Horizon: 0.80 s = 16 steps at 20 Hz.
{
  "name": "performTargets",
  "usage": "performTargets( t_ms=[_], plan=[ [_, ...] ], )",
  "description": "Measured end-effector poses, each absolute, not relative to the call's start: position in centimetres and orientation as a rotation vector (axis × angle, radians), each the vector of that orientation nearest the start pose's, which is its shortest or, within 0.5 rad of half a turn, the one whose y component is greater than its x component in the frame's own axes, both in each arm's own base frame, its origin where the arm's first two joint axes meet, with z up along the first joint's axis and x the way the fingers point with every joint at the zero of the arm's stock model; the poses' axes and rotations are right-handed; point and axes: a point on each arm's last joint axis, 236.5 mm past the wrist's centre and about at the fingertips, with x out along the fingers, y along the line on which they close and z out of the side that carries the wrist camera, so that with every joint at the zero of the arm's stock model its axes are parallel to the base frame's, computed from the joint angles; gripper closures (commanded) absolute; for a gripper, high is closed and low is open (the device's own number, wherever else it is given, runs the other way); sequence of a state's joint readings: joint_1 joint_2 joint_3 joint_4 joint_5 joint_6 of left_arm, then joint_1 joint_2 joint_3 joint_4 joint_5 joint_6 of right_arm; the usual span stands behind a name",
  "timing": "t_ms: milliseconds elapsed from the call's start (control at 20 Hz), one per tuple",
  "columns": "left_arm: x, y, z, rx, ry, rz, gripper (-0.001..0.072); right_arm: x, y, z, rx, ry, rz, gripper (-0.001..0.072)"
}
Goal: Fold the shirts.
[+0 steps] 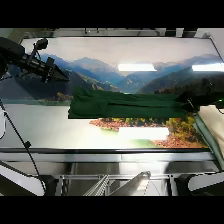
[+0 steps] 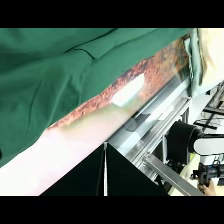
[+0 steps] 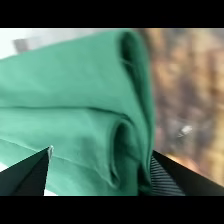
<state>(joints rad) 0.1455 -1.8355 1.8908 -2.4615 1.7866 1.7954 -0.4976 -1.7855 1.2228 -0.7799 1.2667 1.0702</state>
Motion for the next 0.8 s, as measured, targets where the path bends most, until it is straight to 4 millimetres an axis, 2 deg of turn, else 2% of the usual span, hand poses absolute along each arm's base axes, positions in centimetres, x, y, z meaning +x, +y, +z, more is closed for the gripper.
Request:
performTargets(
  t_ms=[50,100,200,250,350,500,800],
  plan=[
    [43.1,-12.2,8.4,-0.539,1.438,-0.858,0.0686,40.6,-3.3,-10.6,0.838,1.351,0.331,0.0291],
    [43.0,-12.6,8.5,-0.531,1.439,-0.866,0.0686,40.6,-2.8,-10.9,0.839,1.356,0.345,0.0386],
    [42.7,-13.6,8.5,-0.514,1.443,-0.883,0.0686,40.6,-2.2,-11.0,0.837,1.354,0.380,0.0634],
    [42.7,-14.2,8.6,-0.503,1.441,-0.890,0.0686,40.6,-1.9,-11.0,0.840,1.350,0.397,0.0692],
    [42.6,-15.5,7.7,-0.465,1.454,-0.880,0.0685,40.8,-1.3,-10.4,0.855,1.333,0.431,0.0693],
    [42.3,-18.5,4.0,-0.402,1.495,-0.833,0.0684,41.0,-0.5,-9.5,0.882,1.316,0.477,0.0694],
    [41.6,-28.2,-5.6,-0.305,1.573,-0.814,0.0685,40.2,0.5,-7.5,0.905,1.321,0.561,0.0694]
  ],
)
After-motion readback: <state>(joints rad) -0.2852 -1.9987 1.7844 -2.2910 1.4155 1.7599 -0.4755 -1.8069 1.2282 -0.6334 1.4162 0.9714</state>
